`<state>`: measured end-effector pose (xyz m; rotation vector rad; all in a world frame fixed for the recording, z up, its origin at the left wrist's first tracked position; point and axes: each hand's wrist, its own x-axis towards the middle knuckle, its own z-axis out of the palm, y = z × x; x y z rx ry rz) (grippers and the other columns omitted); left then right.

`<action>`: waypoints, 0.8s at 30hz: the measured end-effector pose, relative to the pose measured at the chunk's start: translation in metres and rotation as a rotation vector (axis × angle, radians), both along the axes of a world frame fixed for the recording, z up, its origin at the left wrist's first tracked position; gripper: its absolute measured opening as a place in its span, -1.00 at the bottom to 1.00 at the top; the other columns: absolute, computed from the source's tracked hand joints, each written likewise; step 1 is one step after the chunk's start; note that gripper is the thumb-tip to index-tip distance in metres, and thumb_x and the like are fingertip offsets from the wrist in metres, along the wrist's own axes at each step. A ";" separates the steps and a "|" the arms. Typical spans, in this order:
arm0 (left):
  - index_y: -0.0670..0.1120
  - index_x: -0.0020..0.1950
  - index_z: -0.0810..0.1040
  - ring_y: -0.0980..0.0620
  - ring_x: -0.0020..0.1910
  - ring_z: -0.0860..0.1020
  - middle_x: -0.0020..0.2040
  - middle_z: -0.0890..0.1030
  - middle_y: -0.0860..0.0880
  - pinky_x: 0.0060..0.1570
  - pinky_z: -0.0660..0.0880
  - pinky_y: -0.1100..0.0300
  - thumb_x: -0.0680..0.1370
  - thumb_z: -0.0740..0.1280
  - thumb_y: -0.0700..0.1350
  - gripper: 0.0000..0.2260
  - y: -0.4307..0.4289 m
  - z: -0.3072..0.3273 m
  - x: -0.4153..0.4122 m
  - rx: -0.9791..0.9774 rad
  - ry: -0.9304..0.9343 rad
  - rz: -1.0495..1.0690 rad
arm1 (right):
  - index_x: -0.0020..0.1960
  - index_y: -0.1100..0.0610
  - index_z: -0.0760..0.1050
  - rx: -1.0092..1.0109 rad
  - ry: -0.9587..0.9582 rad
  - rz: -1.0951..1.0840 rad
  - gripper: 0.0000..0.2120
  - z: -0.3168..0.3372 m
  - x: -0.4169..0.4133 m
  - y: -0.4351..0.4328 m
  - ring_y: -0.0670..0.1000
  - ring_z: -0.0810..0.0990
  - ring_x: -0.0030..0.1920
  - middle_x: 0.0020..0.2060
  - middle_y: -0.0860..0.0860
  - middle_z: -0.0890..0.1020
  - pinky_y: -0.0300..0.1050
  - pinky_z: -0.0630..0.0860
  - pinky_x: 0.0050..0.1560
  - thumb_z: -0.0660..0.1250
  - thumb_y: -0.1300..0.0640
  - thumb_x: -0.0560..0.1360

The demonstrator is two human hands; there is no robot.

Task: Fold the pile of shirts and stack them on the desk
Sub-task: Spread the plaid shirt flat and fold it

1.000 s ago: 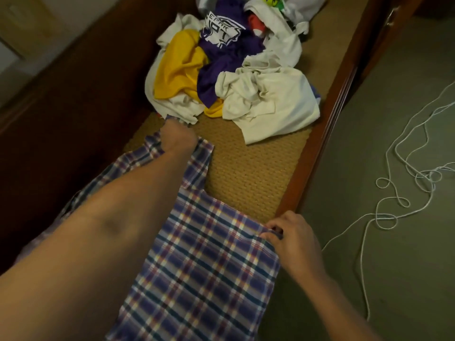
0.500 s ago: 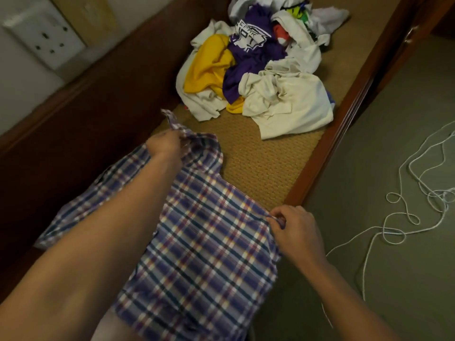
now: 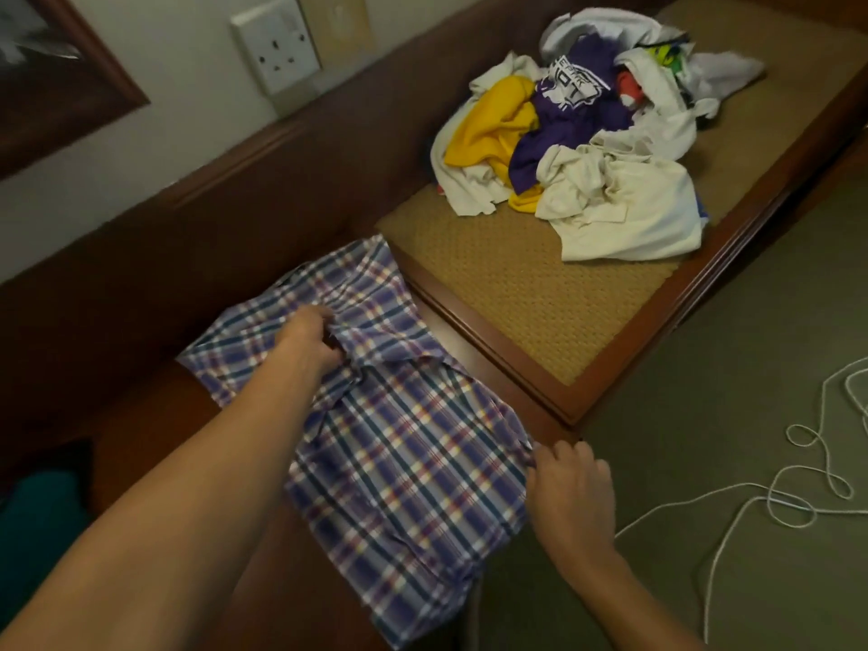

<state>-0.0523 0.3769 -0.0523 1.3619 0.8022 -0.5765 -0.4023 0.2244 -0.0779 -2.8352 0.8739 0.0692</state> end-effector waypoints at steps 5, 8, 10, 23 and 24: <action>-0.22 0.30 0.49 -0.26 -0.16 0.71 0.01 0.67 -0.27 -0.29 0.61 -0.35 0.46 0.39 -0.40 -0.59 0.008 0.023 -0.008 -0.025 -0.162 0.151 | -0.13 0.06 0.58 -0.104 -0.232 -0.012 -0.93 0.027 0.013 -0.009 0.02 0.44 -0.40 -0.40 -0.04 0.55 -0.08 0.21 -0.29 0.44 0.15 0.51; -0.13 0.35 0.52 -0.17 -0.08 0.70 0.05 0.67 -0.19 -0.12 0.66 -0.20 0.49 0.43 -0.36 -0.55 0.011 0.039 -0.017 0.087 -0.328 0.224 | -0.12 0.05 0.55 -0.137 -0.274 0.071 -0.88 0.035 0.013 -0.007 0.01 0.41 -0.52 -0.50 -0.06 0.47 -0.06 0.25 -0.31 0.35 0.17 0.59; -0.07 0.38 0.51 -0.13 0.03 0.66 0.14 0.64 -0.13 0.06 0.64 -0.14 0.52 0.43 -0.30 -0.57 0.021 0.032 -0.023 0.219 -0.375 0.188 | -0.17 0.02 0.52 -0.108 -0.169 0.163 -0.86 0.027 0.007 0.000 -0.02 0.41 -0.56 -0.54 -0.08 0.45 -0.06 0.24 -0.30 0.41 0.16 0.54; -0.07 0.39 0.52 -0.08 0.15 0.61 0.22 0.62 -0.09 0.22 0.58 0.00 0.58 0.41 -0.23 -0.62 0.061 0.005 -0.023 0.520 -0.435 0.048 | -0.25 0.09 0.48 -0.110 -0.125 0.135 -0.89 0.008 -0.011 0.017 0.00 0.38 -0.59 -0.54 -0.03 0.48 -0.13 0.18 -0.36 0.35 0.16 0.44; -0.06 0.35 0.54 -0.06 0.11 0.62 0.14 0.64 -0.06 0.19 0.59 0.02 0.58 0.42 -0.23 -0.66 0.061 0.006 -0.022 0.512 -0.459 0.062 | -0.21 0.08 0.49 -0.109 -0.177 0.113 -0.85 0.011 -0.010 0.016 -0.02 0.31 -0.59 -0.53 -0.05 0.47 -0.14 0.17 -0.37 0.23 0.10 0.51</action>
